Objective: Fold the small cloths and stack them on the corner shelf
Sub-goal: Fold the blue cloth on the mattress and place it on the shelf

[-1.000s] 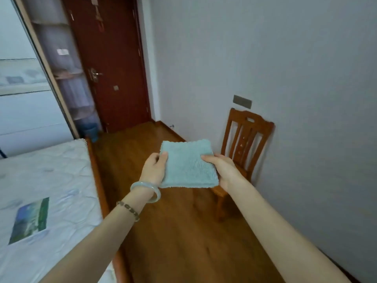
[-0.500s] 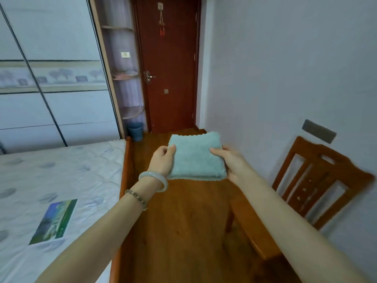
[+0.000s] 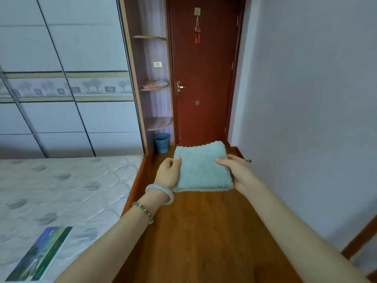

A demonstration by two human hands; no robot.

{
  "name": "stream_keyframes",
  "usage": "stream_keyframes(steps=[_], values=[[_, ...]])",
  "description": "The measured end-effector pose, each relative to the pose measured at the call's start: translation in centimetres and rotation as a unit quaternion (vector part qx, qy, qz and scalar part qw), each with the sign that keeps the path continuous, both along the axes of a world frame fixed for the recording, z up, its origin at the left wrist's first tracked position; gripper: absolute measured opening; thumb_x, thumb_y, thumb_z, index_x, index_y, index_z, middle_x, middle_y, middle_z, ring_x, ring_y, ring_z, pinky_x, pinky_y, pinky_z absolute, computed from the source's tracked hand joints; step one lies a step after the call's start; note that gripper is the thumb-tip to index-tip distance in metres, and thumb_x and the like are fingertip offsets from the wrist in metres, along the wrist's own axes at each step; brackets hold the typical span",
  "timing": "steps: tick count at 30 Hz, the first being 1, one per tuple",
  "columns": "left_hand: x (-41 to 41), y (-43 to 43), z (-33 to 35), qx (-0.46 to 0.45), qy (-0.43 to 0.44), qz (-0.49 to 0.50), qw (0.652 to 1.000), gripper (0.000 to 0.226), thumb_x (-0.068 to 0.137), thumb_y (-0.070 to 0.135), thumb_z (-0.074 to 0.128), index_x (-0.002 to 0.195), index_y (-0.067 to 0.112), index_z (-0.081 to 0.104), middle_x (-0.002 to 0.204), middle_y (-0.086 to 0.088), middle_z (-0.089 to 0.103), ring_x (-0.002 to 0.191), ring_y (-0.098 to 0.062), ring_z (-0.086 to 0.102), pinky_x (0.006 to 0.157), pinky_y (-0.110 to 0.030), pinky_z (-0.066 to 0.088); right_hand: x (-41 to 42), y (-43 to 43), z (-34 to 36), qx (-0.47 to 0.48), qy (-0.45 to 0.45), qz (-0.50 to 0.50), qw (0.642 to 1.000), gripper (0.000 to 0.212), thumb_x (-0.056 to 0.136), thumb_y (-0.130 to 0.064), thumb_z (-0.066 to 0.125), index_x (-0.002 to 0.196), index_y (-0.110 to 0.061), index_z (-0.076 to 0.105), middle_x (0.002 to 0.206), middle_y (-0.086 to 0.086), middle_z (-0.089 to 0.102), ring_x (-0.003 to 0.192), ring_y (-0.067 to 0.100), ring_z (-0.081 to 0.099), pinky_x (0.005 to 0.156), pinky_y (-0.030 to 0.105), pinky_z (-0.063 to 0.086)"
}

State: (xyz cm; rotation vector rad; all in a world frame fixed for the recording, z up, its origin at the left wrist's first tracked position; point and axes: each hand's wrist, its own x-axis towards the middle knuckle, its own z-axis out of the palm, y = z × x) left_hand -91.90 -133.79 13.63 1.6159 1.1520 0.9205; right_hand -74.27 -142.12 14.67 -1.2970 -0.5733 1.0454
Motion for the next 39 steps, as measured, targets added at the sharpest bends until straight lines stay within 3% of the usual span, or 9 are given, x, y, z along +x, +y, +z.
stream_keyframes(steps=[11,19,23,28,32,36,39], values=[[12.4,15.0,2.6,0.017,-0.006,0.053,0.998,0.034,0.098,0.040,0.040,0.100,0.011,0.058,0.084,0.002,0.057,0.081,-0.012,0.053,0.059,-0.021,0.034,13.3,17.3,2.5,0.011,-0.002,0.066,0.998,0.045,0.080,-0.010,0.073,0.123,-0.008,0.060,0.112,0.009,0.069,0.100,0.025,0.068,0.080,0.038,0.057],[19.4,30.7,1.4,0.016,-0.021,0.049,0.998,0.036,0.098,0.038,0.042,0.098,0.006,0.058,0.084,-0.002,0.057,0.080,-0.015,0.053,0.064,-0.023,0.040,20.2,32.6,1.9,0.021,-0.002,0.088,0.996,0.037,0.083,-0.007,0.068,0.119,-0.006,0.061,0.108,0.010,0.072,0.095,0.023,0.071,0.072,0.035,0.058],[22.7,40.5,2.6,0.012,-0.027,0.041,0.999,0.027,0.098,0.038,0.043,0.087,0.017,0.055,0.085,-0.001,0.058,0.081,-0.015,0.055,0.069,-0.028,0.043,23.4,41.9,3.2,0.028,0.002,0.084,0.996,0.030,0.085,-0.005,0.066,0.115,-0.003,0.063,0.104,0.011,0.073,0.090,0.023,0.072,0.065,0.031,0.058],[26.0,51.3,4.2,0.056,0.006,0.042,0.998,0.033,0.099,0.037,0.041,0.102,0.008,0.056,0.084,0.003,0.056,0.075,-0.004,0.049,0.060,-0.020,0.034,26.6,52.9,3.8,0.016,0.014,0.057,0.998,0.033,0.082,-0.008,0.071,0.112,0.000,0.060,0.104,0.014,0.071,0.090,0.025,0.070,0.066,0.032,0.057],[27.8,58.7,3.3,0.038,0.013,0.045,0.998,0.033,0.098,0.038,0.041,0.099,0.008,0.055,0.083,0.002,0.055,0.080,-0.013,0.053,0.060,-0.021,0.034,28.7,60.8,3.0,0.002,0.011,0.063,0.998,0.017,0.081,-0.007,0.072,0.086,-0.004,0.056,0.102,0.017,0.070,0.086,0.026,0.070,0.062,0.032,0.055],[29.9,66.5,2.5,0.024,-0.002,0.066,0.998,0.035,0.098,0.038,0.041,0.098,0.007,0.056,0.084,-0.001,0.056,0.081,-0.015,0.053,0.065,-0.026,0.039,31.0,69.4,2.1,0.009,0.005,0.075,0.997,0.022,0.080,-0.007,0.072,0.077,-0.009,0.050,0.101,0.018,0.070,0.088,0.028,0.070,0.068,0.035,0.055],[32.0,72.9,1.5,0.023,-0.006,0.084,0.996,0.031,0.098,0.038,0.043,0.087,0.011,0.054,0.081,-0.002,0.055,0.079,-0.017,0.052,0.067,-0.029,0.039,33.3,76.2,1.4,0.018,0.010,0.093,0.995,0.025,0.079,-0.008,0.073,0.092,-0.009,0.052,0.104,0.019,0.070,0.091,0.029,0.070,0.076,0.040,0.058]])
